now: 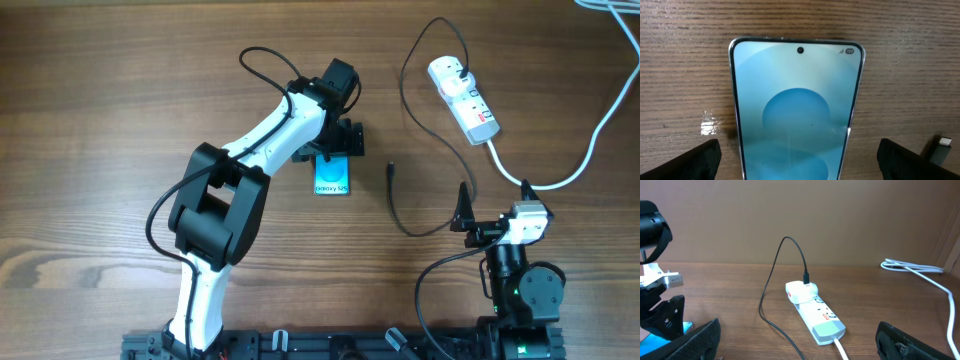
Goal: Plug charger to phone and switch on socket
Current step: 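Lower the left gripper onto the phone's top edge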
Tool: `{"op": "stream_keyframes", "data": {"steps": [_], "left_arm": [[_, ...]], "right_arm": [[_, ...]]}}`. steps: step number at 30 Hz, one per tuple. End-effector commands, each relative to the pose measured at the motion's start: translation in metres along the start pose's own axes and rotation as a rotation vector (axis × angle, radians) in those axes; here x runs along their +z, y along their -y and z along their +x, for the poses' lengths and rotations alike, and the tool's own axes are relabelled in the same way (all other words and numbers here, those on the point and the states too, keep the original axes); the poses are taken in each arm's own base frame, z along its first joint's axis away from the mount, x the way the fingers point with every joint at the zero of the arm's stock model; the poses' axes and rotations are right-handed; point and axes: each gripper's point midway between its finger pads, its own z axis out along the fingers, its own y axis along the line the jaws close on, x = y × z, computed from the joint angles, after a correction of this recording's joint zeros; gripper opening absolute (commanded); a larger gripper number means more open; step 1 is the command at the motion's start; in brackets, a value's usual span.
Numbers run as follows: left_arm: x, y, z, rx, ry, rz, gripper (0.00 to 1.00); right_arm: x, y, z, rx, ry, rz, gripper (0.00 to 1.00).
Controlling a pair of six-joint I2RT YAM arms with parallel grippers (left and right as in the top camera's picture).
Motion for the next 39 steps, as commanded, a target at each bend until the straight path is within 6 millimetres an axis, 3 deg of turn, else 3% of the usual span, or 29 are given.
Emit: {"op": "stream_keyframes", "data": {"steps": [1, 39], "left_arm": [[0.0087, -0.0052, 0.0003, -0.002, 0.004, -0.031, 1.0], [0.0088, -0.0067, -0.0027, -0.001, 0.02, -0.043, 1.0]], "right_arm": [[-0.0001, 0.0005, -0.0013, -0.002, 0.007, 0.001, 1.0], [-0.0001, 0.0005, -0.0013, -0.002, 0.007, 0.001, 1.0]]}}
